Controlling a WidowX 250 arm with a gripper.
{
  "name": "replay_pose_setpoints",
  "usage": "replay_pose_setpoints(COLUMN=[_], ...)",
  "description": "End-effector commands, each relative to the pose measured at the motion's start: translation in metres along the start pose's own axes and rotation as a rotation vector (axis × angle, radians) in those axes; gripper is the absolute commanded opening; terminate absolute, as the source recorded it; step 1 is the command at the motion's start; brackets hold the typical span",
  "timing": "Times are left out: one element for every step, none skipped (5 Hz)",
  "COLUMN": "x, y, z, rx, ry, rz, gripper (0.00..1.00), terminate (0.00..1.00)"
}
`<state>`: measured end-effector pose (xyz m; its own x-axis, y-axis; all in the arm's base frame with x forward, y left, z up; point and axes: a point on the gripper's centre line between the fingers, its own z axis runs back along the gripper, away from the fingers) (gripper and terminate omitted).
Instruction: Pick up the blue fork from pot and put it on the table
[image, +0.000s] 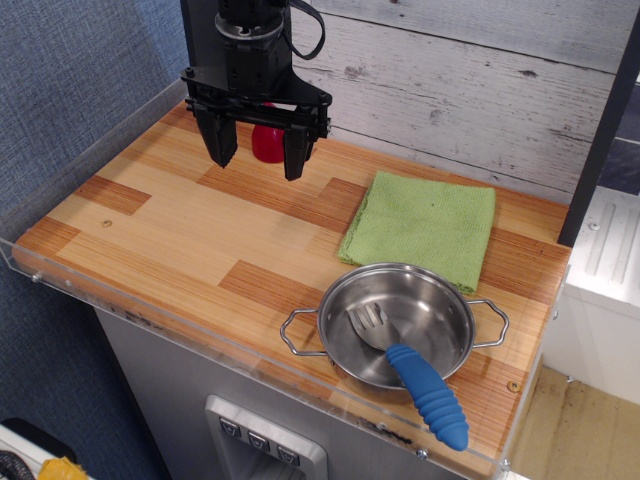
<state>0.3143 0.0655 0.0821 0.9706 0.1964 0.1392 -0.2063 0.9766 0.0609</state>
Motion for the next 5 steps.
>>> replay_pose_setpoints(x=[0.0,-0.011,-0.025,-0.042,-0.061], y=[0.0,-0.003,-0.009,-0.018,-0.039], z=[0.0,0.009,0.023,0.033,0.033], rx=[0.0,-0.025,-0.062,-0.052,-0.101], ry=[0.0,0.018,0.011,0.056,0.116], rz=[0.0,0.179,0.345,0.517,0.726], gripper=[1.0,1.0,1.0,1.0,1.0], terminate=[0.0,0.0,0.0,0.0,0.0])
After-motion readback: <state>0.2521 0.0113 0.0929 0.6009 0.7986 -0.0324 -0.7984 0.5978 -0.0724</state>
